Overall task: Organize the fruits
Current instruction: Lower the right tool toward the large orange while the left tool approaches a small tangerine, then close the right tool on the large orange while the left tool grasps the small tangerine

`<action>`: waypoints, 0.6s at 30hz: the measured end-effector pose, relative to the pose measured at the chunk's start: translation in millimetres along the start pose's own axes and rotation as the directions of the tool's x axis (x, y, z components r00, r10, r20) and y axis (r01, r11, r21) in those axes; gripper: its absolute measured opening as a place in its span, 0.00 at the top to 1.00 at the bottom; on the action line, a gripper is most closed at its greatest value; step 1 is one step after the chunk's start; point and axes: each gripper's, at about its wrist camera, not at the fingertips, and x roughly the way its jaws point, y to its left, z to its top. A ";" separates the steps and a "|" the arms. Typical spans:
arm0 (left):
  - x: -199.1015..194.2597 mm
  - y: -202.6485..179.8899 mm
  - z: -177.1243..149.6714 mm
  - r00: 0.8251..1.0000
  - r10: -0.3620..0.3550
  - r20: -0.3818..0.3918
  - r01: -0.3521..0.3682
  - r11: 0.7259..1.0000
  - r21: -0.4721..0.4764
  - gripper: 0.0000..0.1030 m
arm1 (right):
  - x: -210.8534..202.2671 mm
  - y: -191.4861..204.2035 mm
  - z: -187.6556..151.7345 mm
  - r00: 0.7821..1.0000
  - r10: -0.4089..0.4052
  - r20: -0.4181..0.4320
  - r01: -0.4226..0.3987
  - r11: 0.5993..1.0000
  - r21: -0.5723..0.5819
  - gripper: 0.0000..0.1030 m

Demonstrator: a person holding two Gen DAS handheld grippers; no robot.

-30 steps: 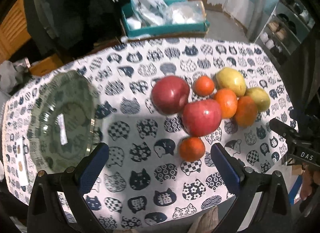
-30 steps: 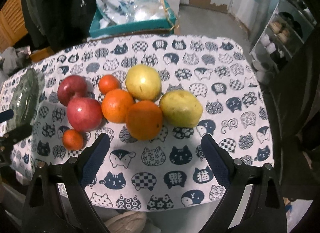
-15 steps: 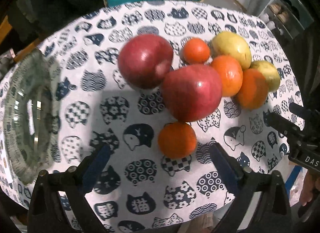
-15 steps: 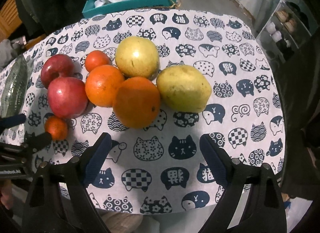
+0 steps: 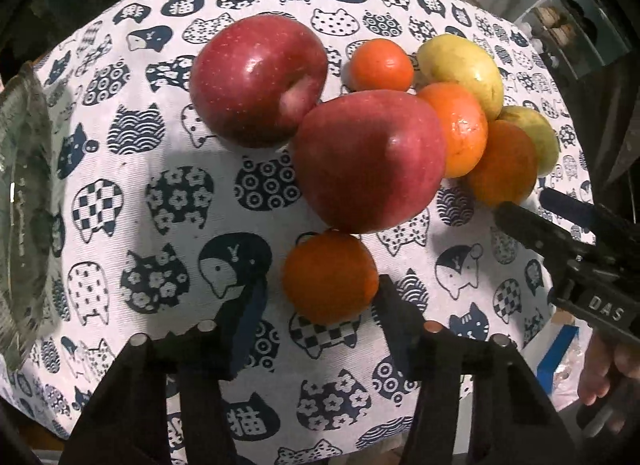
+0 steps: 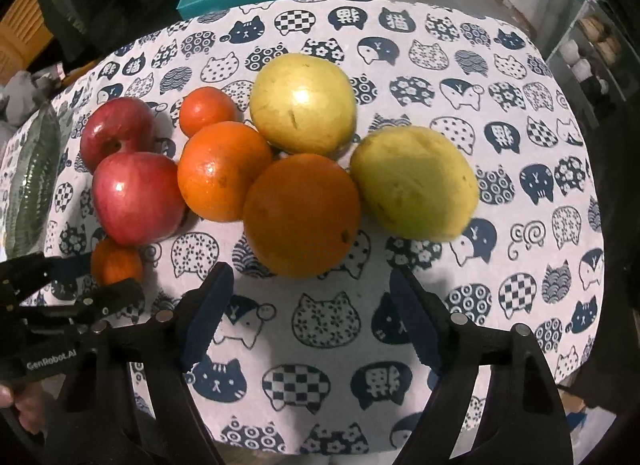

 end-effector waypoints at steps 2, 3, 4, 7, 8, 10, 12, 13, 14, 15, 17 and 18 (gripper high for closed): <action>4.3 -3.2 3.7 1.000 -0.015 0.000 0.015 1.000 0.001 0.56 | 4.2 1.6 4.1 1.000 0.000 -0.005 0.000 1.000 -0.001 0.20; 4.4 -4.4 4.7 1.000 -0.012 0.000 0.012 1.000 0.002 0.56 | 7.0 2.1 6.9 1.000 0.004 -0.010 -0.004 1.000 -0.001 0.20; 5.8 -3.4 3.9 1.000 -0.011 0.000 0.011 1.000 0.004 0.56 | 8.3 2.7 8.4 1.000 0.006 -0.013 -0.006 1.000 0.000 0.22; 3.0 -2.3 3.8 1.000 -0.004 0.011 0.004 1.000 0.017 0.57 | 14.7 6.4 14.2 1.000 0.011 -0.026 -0.011 1.000 -0.003 0.26; 0.6 -2.1 4.3 1.000 0.005 0.019 -0.005 1.000 0.023 0.57 | 17.5 7.7 16.1 0.999 0.007 -0.033 -0.007 1.000 -0.005 0.27; -3.8 1.5 5.3 0.999 0.020 0.036 -0.021 0.999 0.030 0.57 | 21.0 8.3 18.7 0.999 0.001 -0.042 -0.002 1.000 -0.011 0.29; -8.8 6.6 7.0 0.999 0.017 0.047 -0.018 1.000 0.019 0.57 | 25.5 10.0 22.8 0.999 -0.016 -0.050 0.015 1.000 -0.015 0.29; -10.7 8.6 6.1 0.998 0.016 0.052 -0.017 1.000 0.014 0.57 | 26.3 9.3 23.4 0.999 -0.017 -0.051 0.017 1.000 -0.017 0.29; -12.4 12.1 6.2 0.998 0.017 0.058 -0.018 1.000 0.012 0.57 | 29.2 10.1 25.8 0.998 -0.017 -0.054 0.016 1.000 -0.017 0.29; -14.1 14.0 6.3 0.998 0.021 0.065 -0.021 1.000 0.010 0.57 | 30.4 10.0 26.9 0.998 -0.012 -0.055 0.012 1.000 -0.016 0.29; -17.5 18.6 7.1 0.997 0.027 0.078 -0.028 1.000 0.007 0.57 | 31.3 11.1 27.3 0.999 -0.017 -0.050 0.015 1.000 -0.025 0.30; -18.6 20.1 7.1 0.996 0.029 0.081 -0.029 1.000 0.006 0.57 | 30.5 10.5 26.2 0.999 -0.019 -0.046 0.017 0.999 -0.031 0.31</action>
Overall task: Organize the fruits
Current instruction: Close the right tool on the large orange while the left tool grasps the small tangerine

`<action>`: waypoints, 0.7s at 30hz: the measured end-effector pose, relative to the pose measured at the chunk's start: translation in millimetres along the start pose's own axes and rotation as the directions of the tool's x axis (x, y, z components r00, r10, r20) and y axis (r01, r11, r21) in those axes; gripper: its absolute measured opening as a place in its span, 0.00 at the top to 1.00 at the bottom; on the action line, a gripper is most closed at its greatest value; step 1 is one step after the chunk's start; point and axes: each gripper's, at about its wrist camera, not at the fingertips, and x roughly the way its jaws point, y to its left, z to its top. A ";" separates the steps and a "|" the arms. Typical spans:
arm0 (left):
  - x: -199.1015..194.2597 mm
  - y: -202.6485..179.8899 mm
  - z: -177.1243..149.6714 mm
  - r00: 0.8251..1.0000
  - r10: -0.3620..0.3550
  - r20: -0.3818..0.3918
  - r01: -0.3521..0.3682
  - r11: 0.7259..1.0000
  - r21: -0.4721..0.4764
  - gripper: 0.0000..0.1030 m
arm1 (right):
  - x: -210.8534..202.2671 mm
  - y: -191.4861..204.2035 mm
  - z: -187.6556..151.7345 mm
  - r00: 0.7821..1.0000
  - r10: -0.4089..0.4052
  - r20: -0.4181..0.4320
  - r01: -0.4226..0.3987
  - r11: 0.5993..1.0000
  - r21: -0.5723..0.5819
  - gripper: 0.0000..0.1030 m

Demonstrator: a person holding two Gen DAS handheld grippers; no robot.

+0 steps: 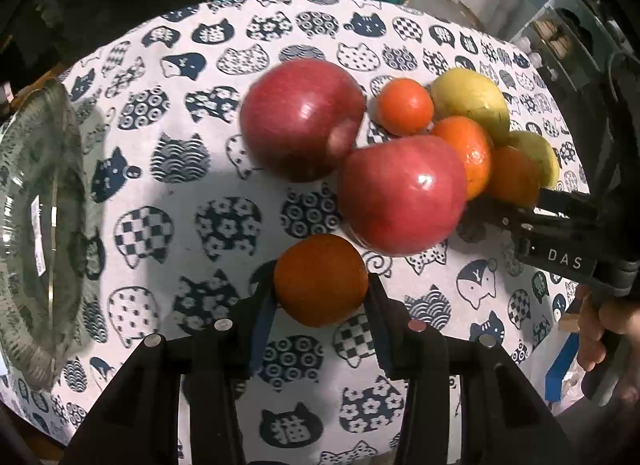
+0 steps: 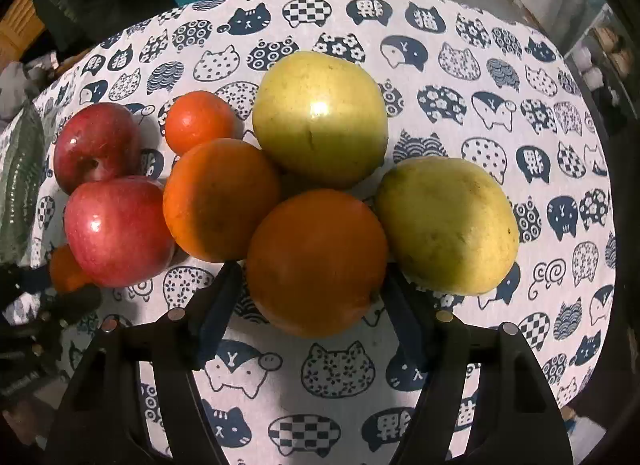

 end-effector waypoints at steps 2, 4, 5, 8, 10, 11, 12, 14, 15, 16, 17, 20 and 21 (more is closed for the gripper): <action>-2.2 2.4 -0.7 1.000 0.002 0.007 -0.002 1.000 -0.002 0.57 | -1.4 -2.6 -0.7 1.000 -0.024 0.005 0.024 1.000 -0.012 0.42; -5.1 5.1 -2.1 1.000 0.005 0.016 -0.005 1.000 -0.002 0.57 | -3.1 -4.0 -1.8 1.000 -0.020 0.018 0.020 1.000 -0.013 0.42; -6.9 5.4 -2.5 1.000 0.006 0.021 -0.006 1.000 -0.001 0.57 | -3.6 -3.3 -3.8 0.999 -0.017 0.028 0.018 1.000 -0.016 0.43; -14.5 8.2 -4.5 0.999 0.007 0.036 -0.007 1.000 0.005 0.57 | -7.1 -0.8 -9.8 0.999 -0.018 0.043 0.019 1.000 -0.022 0.43; -20.5 9.8 -5.6 0.999 0.006 0.048 -0.006 1.000 0.007 0.57 | -11.5 -0.4 -16.5 0.998 -0.017 0.055 0.018 1.000 -0.026 0.43; -23.3 9.6 -6.3 0.999 0.005 0.053 -0.005 1.000 0.009 0.57 | -14.0 1.3 -18.9 0.998 -0.017 0.061 0.018 0.999 -0.027 0.44; -25.8 10.0 -8.0 0.998 0.004 0.056 -0.004 1.000 0.009 0.57 | -16.4 1.3 -21.9 0.998 -0.015 0.064 0.017 1.000 -0.027 0.44; -33.4 14.4 -11.6 0.998 0.000 0.066 -0.001 1.000 0.010 0.57 | -20.8 1.3 -25.6 0.998 -0.008 0.067 0.010 1.000 -0.023 0.44; -35.8 14.3 -12.3 0.998 0.000 0.070 -0.001 1.000 0.013 0.57 | -22.9 2.1 -26.9 0.998 -0.007 0.069 0.008 1.000 -0.022 0.44; -37.7 13.2 -12.6 0.997 0.001 0.075 -0.002 1.000 0.014 0.57 | -24.7 3.2 -29.5 0.997 -0.001 0.073 0.003 1.000 -0.022 0.44; -39.2 12.3 -13.1 0.997 0.002 0.079 -0.003 1.000 0.015 0.57 | -27.0 5.4 -33.1 0.997 0.005 0.076 -0.003 1.000 -0.022 0.44; -46.9 14.4 -15.4 0.996 0.000 0.091 -0.001 1.000 0.011 0.57 | -31.6 14.1 -37.2 0.996 0.010 0.088 -0.007 1.000 -0.028 0.44; -50.6 17.2 -17.1 0.995 -0.001 0.096 0.001 1.000 0.009 0.57 | -34.1 15.0 -38.2 0.995 0.009 0.096 -0.007 1.000 -0.026 0.44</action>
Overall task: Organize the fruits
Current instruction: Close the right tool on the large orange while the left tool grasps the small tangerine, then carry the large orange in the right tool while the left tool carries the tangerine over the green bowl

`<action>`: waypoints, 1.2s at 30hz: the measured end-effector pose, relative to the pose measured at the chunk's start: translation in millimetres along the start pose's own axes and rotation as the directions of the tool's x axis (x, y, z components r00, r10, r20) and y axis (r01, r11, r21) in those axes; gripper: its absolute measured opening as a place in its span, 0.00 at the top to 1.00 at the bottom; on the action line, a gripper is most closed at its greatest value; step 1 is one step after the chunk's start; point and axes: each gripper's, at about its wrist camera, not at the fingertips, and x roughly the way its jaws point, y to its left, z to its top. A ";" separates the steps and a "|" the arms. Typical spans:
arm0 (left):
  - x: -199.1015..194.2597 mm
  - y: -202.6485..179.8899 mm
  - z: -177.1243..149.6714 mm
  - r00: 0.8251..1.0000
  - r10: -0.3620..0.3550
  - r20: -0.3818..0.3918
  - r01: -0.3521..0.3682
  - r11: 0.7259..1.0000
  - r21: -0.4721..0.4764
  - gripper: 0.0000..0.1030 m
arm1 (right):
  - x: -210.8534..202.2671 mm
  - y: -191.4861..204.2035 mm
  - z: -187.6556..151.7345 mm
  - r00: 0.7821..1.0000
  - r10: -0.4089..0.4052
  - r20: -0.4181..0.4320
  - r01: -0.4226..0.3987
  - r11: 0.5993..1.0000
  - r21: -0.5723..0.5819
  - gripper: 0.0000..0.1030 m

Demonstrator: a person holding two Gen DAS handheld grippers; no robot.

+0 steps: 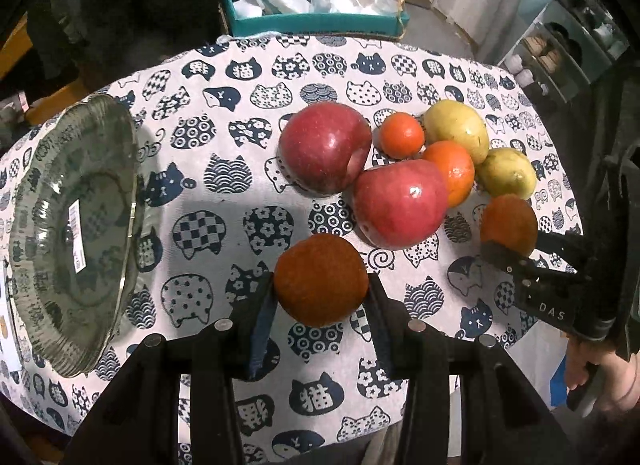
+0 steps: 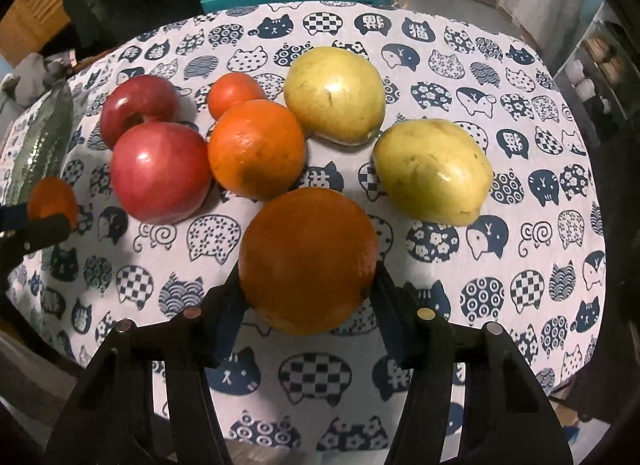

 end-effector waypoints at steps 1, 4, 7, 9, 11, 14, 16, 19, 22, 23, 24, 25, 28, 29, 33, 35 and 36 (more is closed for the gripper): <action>-2.8 -0.8 0.1 1.000 0.001 0.007 -0.001 1.000 -0.002 0.57 | -3.9 -4.3 -2.2 1.000 0.002 0.007 -0.002 1.000 0.001 0.44; -12.5 0.1 -0.3 0.999 0.007 0.032 -0.007 1.000 -0.001 0.57 | -17.6 -5.6 -4.1 0.999 0.007 0.044 -0.007 1.000 0.001 0.44; -24.9 0.9 -1.3 0.998 0.025 0.064 -0.025 1.000 0.010 0.57 | -31.9 -3.1 -2.3 0.995 0.001 0.099 0.000 1.000 -0.008 0.44; -35.1 2.4 -2.4 0.996 0.033 0.088 -0.035 0.999 0.014 0.57 | -44.0 -0.9 -3.7 0.991 0.008 0.137 -0.007 1.000 -0.007 0.44; -44.5 3.3 -2.0 0.993 0.037 0.110 -0.039 0.999 0.016 0.57 | -52.8 0.5 -2.9 0.986 0.008 0.168 -0.007 1.000 -0.008 0.44; -62.0 6.4 -2.1 0.987 0.045 0.156 -0.049 0.999 0.021 0.57 | -67.1 6.0 0.7 0.978 0.003 0.209 -0.001 1.000 -0.010 0.44; -73.2 8.4 -0.9 0.981 0.054 0.187 -0.059 0.998 0.022 0.57 | -78.1 11.5 4.6 0.970 -0.001 0.241 0.004 1.000 -0.012 0.44; -88.6 12.2 1.2 0.973 0.051 0.225 -0.056 0.998 0.016 0.57 | -94.4 16.5 10.0 0.960 -0.007 0.280 0.010 1.000 -0.011 0.44; -103.4 15.3 1.7 0.965 0.048 0.259 -0.053 0.999 0.012 0.57 | -111.0 21.3 13.6 0.946 -0.013 0.325 0.020 1.000 -0.016 0.44; -107.2 16.6 2.1 0.963 0.046 0.267 -0.050 0.999 0.009 0.57 | -115.9 22.7 14.8 0.941 -0.014 0.339 0.021 1.000 -0.017 0.44; -112.6 18.6 2.4 0.960 0.041 0.278 -0.044 0.999 0.005 0.57 | -122.7 24.3 16.4 0.934 -0.011 0.357 0.018 1.000 -0.016 0.44; -116.6 19.6 2.2 0.958 0.038 0.284 -0.040 0.999 0.001 0.57 | -127.6 25.5 17.4 0.929 -0.010 0.370 0.016 1.000 -0.015 0.44; -129.2 23.3 2.6 0.950 0.033 0.310 -0.033 0.999 -0.006 0.57 | -140.4 30.7 20.5 0.916 -0.008 0.402 0.017 1.000 -0.018 0.44; -132.7 24.3 2.8 0.947 0.035 0.318 -0.034 0.999 -0.007 0.57 | -143.5 31.9 21.4 0.912 -0.006 0.409 0.016 1.000 -0.020 0.44; -148.3 29.9 3.3 0.932 0.047 0.358 -0.044 0.999 -0.017 0.57 | -160.4 41.5 24.5 0.892 0.009 0.453 0.006 0.999 -0.032 0.44; -153.0 33.2 3.6 0.927 0.051 0.372 -0.045 0.999 -0.023 0.57 | -166.9 45.2 25.7 0.882 0.013 0.471 0.004 0.999 -0.037 0.44; -156.6 35.3 3.8 0.923 0.056 0.382 -0.049 0.998 -0.028 0.57 | -170.9 48.2 26.7 0.876 0.014 0.482 0.006 0.999 -0.040 0.44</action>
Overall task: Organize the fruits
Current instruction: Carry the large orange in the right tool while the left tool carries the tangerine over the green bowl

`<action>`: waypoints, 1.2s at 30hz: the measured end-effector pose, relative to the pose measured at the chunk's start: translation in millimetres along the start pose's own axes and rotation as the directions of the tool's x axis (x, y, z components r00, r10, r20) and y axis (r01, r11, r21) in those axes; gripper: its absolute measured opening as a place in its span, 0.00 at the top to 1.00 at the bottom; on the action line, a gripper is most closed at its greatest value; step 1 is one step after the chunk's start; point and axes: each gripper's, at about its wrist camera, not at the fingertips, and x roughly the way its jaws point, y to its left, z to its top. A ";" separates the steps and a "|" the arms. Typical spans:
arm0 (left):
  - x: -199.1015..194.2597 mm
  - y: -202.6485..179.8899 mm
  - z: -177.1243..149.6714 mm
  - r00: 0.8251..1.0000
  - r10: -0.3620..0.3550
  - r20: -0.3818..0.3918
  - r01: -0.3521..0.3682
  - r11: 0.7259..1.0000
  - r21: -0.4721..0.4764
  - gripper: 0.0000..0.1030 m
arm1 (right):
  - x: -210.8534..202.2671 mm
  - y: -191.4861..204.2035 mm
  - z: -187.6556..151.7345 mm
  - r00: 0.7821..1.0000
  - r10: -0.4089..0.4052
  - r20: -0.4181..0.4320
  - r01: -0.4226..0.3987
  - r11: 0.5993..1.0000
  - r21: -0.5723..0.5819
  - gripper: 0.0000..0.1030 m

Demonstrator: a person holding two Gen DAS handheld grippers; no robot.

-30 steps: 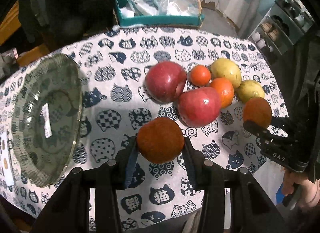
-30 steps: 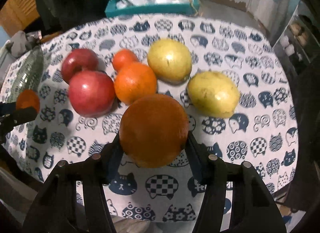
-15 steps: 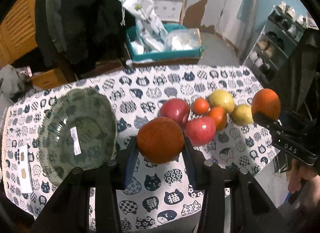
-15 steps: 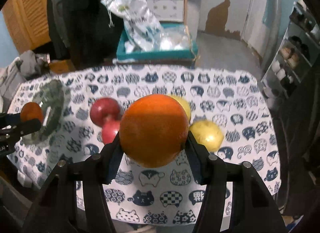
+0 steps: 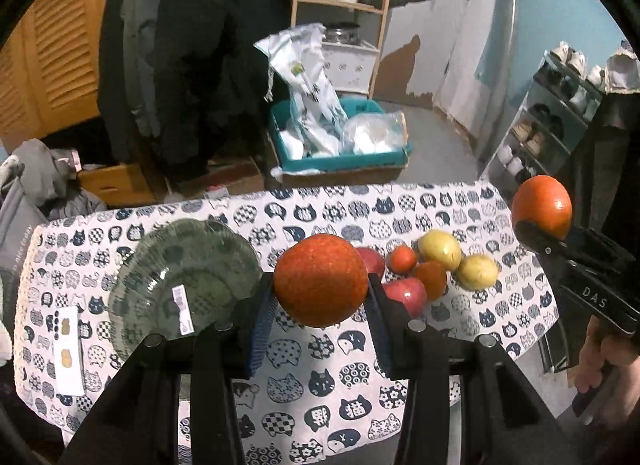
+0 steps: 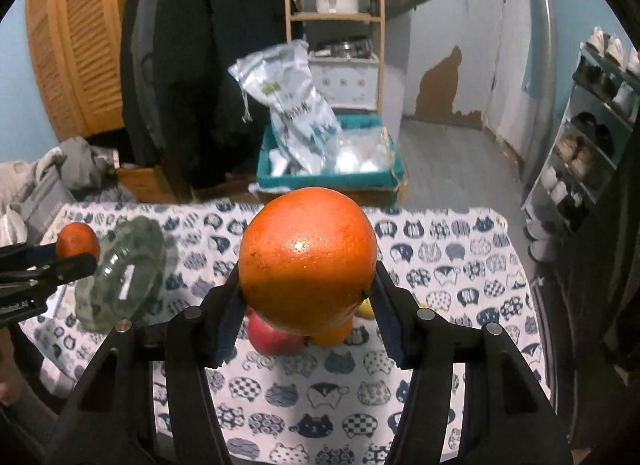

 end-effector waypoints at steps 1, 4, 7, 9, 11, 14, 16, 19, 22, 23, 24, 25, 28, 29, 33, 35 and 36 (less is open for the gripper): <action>-2.4 1.3 1.1 1.000 0.005 0.007 -0.005 1.000 -0.001 0.57 | -2.0 2.1 2.1 1.000 0.001 0.008 -0.001 1.000 -0.003 0.44; -11.1 8.6 4.1 0.999 0.018 0.034 -0.017 1.000 -0.007 0.57 | -8.2 9.8 9.7 0.999 0.008 0.035 -0.008 1.000 -0.009 0.44; -18.3 17.3 6.0 0.998 0.029 0.053 -0.028 0.999 -0.023 0.57 | -13.8 18.1 16.2 0.998 0.017 0.059 -0.016 1.000 -0.017 0.44; -22.1 23.1 6.9 0.997 0.039 0.062 -0.037 0.999 -0.031 0.57 | -16.4 25.9 21.1 0.997 0.024 0.072 -0.022 0.999 -0.028 0.44; -25.3 29.8 7.6 0.996 0.046 0.071 -0.043 0.998 -0.041 0.57 | -17.3 30.4 23.7 0.996 0.034 0.078 -0.031 0.999 -0.032 0.44; -26.4 42.1 8.1 0.995 0.062 0.076 -0.058 0.996 -0.060 0.57 | -15.9 42.5 30.3 0.995 0.055 0.083 -0.051 0.998 -0.043 0.44; -26.1 51.1 7.6 0.994 0.076 0.076 -0.070 0.995 -0.074 0.57 | -14.5 49.7 33.2 0.994 0.066 0.082 -0.062 0.997 -0.050 0.44; -26.3 65.5 7.3 0.993 0.092 0.078 -0.084 0.992 -0.098 0.57 | -10.8 62.9 40.1 0.993 0.086 0.083 -0.081 0.995 -0.062 0.44; -27.2 81.1 6.7 0.991 0.109 0.079 -0.099 0.987 -0.123 0.57 | -6.0 79.8 48.0 0.990 0.111 0.083 -0.106 0.992 -0.073 0.44; -27.5 85.8 6.0 0.991 0.112 0.078 -0.101 0.986 -0.133 0.57 | -4.3 85.1 50.1 0.989 0.119 0.082 -0.113 0.991 -0.076 0.44; -27.4 91.4 5.5 0.990 0.115 0.076 -0.103 0.984 -0.144 0.57 | -2.6 89.9 52.1 0.989 0.125 0.081 -0.119 0.990 -0.079 0.44; -27.4 97.3 4.9 0.990 0.118 0.074 -0.105 0.982 -0.154 0.57 | -0.4 96.4 54.1 0.988 0.135 0.080 -0.128 0.988 -0.083 0.44; -26.9 112.0 3.4 0.990 0.127 0.068 -0.113 0.977 -0.181 0.57 | 6.8 114.4 58.4 0.984 0.161 0.073 -0.153 0.983 -0.100 0.44; -26.4 117.5 2.7 0.989 0.131 0.066 -0.116 0.975 -0.191 0.57 | 8.9 118.2 59.2 0.983 0.168 0.070 -0.160 0.982 -0.103 0.44; -22.1 135.1 -1.2 0.989 0.140 0.048 -0.127 0.967 -0.219 0.57 | 20.2 144.6 60.4 0.978 0.204 0.053 -0.196 0.972 -0.126 0.44; -19.2 142.9 -3.4 0.989 0.146 0.038 -0.134 0.965 -0.227 0.57 | 26.2 156.7 60.2 0.976 0.215 0.041 -0.208 0.968 -0.140 0.44; -16.9 146.6 -4.7 0.988 0.149 0.030 -0.138 0.963 -0.230 0.57 | 30.3 163.4 59.7 0.975 0.221 0.032 -0.215 0.966 -0.147 0.44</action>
